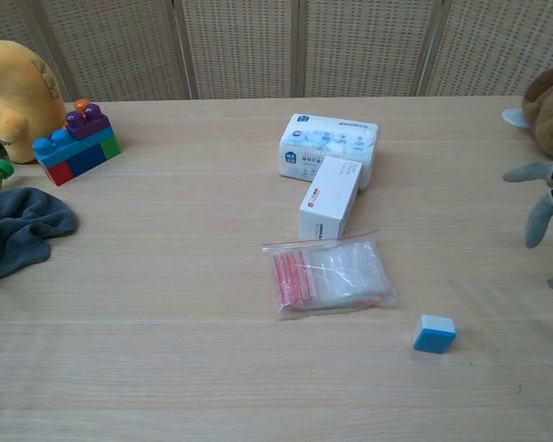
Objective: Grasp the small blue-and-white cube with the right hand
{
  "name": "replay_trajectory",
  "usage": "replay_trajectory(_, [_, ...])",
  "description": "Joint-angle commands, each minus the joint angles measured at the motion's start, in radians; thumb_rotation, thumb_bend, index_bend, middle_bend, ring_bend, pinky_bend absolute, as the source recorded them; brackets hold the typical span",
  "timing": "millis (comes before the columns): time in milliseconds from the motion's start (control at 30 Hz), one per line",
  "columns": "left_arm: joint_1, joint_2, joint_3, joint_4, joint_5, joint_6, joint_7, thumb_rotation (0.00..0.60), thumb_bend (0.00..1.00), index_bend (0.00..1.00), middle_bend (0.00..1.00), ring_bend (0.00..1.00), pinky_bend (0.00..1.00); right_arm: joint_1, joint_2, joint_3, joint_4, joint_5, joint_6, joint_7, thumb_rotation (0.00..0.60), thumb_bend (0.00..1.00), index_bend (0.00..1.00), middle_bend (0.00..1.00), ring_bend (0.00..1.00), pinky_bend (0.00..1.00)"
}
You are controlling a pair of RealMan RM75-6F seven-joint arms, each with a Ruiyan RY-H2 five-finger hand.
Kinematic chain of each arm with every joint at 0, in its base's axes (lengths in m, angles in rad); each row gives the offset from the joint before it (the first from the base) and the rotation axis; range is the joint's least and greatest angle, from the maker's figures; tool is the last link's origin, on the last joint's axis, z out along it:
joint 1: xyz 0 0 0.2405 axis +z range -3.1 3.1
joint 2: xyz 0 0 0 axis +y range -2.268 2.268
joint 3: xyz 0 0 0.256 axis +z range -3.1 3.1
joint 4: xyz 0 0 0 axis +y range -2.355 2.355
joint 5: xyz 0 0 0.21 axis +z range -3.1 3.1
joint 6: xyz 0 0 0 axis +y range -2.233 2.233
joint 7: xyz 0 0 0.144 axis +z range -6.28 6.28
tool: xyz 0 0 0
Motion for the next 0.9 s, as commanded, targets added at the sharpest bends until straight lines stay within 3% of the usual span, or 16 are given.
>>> replay_trajectory(33, [0.001,0.001,0.0,-0.001,0.001,0.001,-0.001,0.6,0.0,0.03,0.0,0.0,0.0,0.0,-0.011,-0.006,-0.003,-0.007,0.006,0.006,0.6,0.36,0.45,0.0,0.0,0.0])
replay_trajectory(333, [0.0,0.001,0.002,0.0,0.003,-0.002,-0.001,0.6,0.0,0.03,0.0,0.0,0.0,0.016,-0.067,-0.029,-0.03,-0.017,-0.036,-0.022,0.6,0.35,0.39,0.0,0.0,0.0])
replay_trajectory(900, [-0.004,-0.001,-0.003,0.007,-0.011,-0.01,-0.004,0.6,0.0,0.03,0.0,0.0,0.0,0.056,-0.228,-0.025,0.068,0.034,-0.127,-0.017,0.6,0.36,0.35,0.0,0.0,0.0])
